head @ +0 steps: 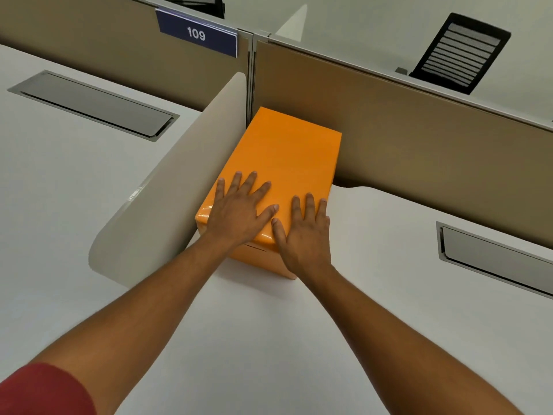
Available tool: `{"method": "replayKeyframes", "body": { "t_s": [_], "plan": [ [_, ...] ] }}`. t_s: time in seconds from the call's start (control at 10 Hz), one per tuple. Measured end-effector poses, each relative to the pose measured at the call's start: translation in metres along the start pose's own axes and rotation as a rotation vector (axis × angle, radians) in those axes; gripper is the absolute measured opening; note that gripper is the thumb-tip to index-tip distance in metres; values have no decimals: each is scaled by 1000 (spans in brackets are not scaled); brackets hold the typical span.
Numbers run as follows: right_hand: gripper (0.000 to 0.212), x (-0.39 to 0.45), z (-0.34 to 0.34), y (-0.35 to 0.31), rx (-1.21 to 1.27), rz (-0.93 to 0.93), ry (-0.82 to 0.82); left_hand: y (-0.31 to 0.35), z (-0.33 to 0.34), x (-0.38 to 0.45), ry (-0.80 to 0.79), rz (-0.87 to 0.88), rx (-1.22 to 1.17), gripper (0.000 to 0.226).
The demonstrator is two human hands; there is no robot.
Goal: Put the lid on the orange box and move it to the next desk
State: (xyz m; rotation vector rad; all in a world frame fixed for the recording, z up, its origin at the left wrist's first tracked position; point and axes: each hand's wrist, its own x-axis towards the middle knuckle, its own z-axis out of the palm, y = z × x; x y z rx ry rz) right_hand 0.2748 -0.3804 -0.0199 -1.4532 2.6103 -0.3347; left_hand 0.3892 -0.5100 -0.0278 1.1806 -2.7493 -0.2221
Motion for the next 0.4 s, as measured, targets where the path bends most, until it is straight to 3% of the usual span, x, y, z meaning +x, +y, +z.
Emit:
{"method": "replayKeyframes", "body": {
  "t_s": [0.2,0.3,0.4],
  "plan": [
    [82,7,-13,5,117,9,-67,2,-11,6,-67,-9,-21,75],
    [83,4,-29,20,229,-24,38,13,-25,3,15,-22,-122,68],
    [81,-2,-58,47,186,-84,181,41,-44,0,148,71,-120,65]
  ]
}}
